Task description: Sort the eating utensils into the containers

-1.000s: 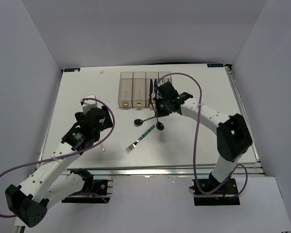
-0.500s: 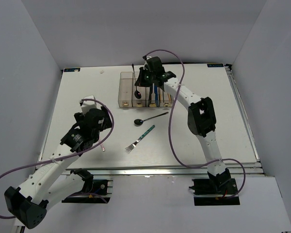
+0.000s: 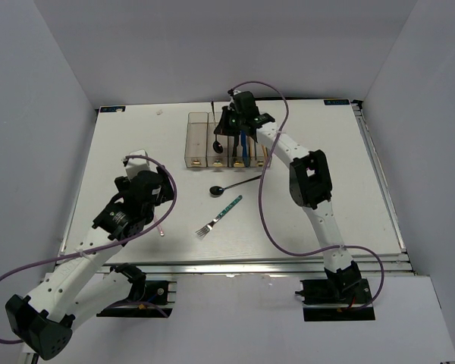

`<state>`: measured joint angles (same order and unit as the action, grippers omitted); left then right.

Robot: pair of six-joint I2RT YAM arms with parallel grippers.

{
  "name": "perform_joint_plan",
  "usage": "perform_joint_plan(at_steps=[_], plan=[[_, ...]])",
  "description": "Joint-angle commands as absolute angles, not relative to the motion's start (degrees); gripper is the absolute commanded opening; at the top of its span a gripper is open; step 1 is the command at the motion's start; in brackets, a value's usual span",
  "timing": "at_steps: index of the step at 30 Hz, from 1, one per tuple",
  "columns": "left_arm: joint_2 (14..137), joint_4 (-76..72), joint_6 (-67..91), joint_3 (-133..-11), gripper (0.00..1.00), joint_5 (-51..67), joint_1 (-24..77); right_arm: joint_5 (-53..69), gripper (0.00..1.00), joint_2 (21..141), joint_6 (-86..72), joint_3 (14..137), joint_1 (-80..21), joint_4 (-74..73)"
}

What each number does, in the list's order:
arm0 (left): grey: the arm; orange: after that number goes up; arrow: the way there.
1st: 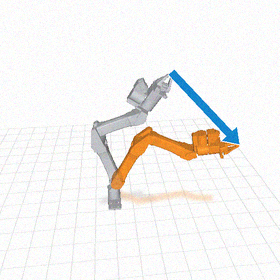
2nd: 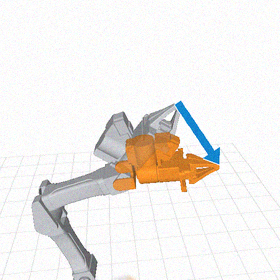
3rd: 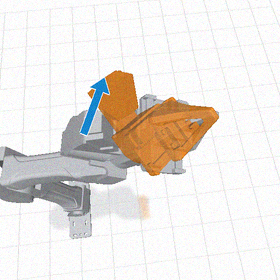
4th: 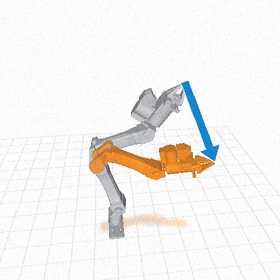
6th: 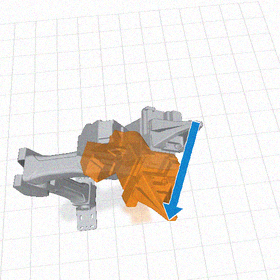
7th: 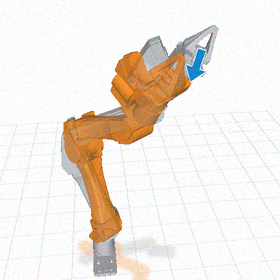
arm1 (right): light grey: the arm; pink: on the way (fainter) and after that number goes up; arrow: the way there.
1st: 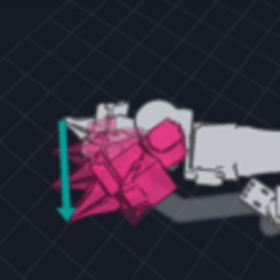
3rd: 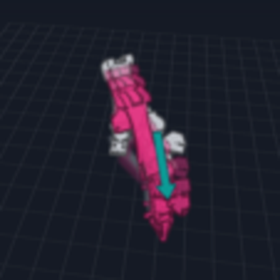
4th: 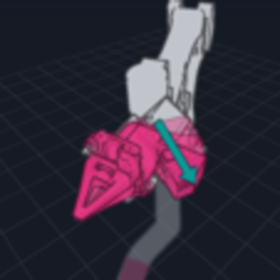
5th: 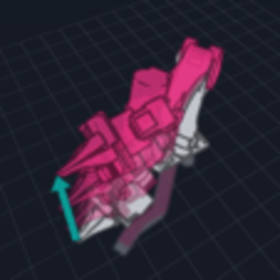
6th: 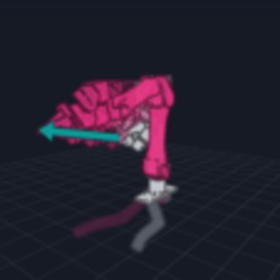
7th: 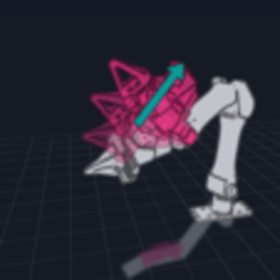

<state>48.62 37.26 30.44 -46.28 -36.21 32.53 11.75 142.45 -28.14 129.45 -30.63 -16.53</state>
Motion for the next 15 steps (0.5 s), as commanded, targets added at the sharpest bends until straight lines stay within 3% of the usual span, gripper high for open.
perform_joint_plan(at_steps=[1, 6, 9, 15], plan=[[47.64, 36.21, 29.97, -45.88, 0.98, -36.3, 32.7, 11.69, 0.0, 139.22, -27.77, 127.89, -31.11, -15.12], [47.55, 36.21, 29.97, -45.88, 0.98, -36.12, 32.78, 10.2, 0.0, 137.73, -27.34, 125.07, -31.29, -15.03], [47.55, 36.12, 29.88, -45.88, 0.98, -35.95, 32.7, 10.28, 0.15, 137.2, -26.63, 125.07, -31.46, -15.73], [47.29, 35.95, 29.88, -45.88, 0.98, -35.6, 32.7, 9.67, 0.35, 133.78, -25.66, 125.59, -31.73, -16.87]])
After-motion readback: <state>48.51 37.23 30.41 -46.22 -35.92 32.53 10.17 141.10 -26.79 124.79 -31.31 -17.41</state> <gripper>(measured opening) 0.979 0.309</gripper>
